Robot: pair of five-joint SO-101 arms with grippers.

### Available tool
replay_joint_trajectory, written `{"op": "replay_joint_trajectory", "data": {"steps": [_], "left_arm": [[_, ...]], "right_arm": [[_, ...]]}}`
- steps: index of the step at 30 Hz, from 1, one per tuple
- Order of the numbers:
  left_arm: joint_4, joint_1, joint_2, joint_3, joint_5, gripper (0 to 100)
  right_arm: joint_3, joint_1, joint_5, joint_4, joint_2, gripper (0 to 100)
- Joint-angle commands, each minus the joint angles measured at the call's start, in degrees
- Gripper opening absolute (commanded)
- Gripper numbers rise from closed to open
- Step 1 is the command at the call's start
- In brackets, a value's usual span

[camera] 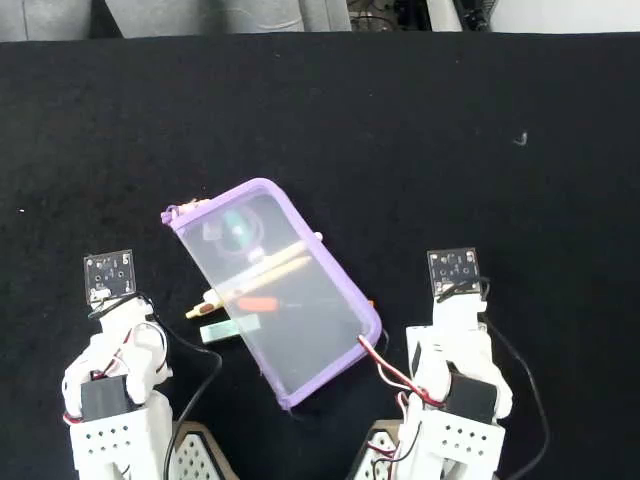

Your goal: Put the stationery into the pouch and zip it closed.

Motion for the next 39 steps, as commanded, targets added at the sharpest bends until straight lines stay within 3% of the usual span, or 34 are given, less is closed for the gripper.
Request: {"op": "replay_joint_trajectory", "data": {"steps": [1,25,31,39], "left_arm": [[-1.1,-0.2,-0.2,1.2,-0.3,3],[-1.1,-0.2,-0.2,1.2,-0.3,3],[-1.1,-0.2,-0.2,1.2,-0.3,3],[-1.1,-0.2,-0.2,1.2,-0.3,3]], "right_arm": [[-0.2,0.9,0.4,0.4,-5.1,1.5],[-0.2,0.8,0.3,0.3,-5.1,1.8],[-0.2,0.7,0.1,-9.7,-5.1,1.8],[-0.2,0.8,0.4,-9.6,-5.1,1.8]]}}
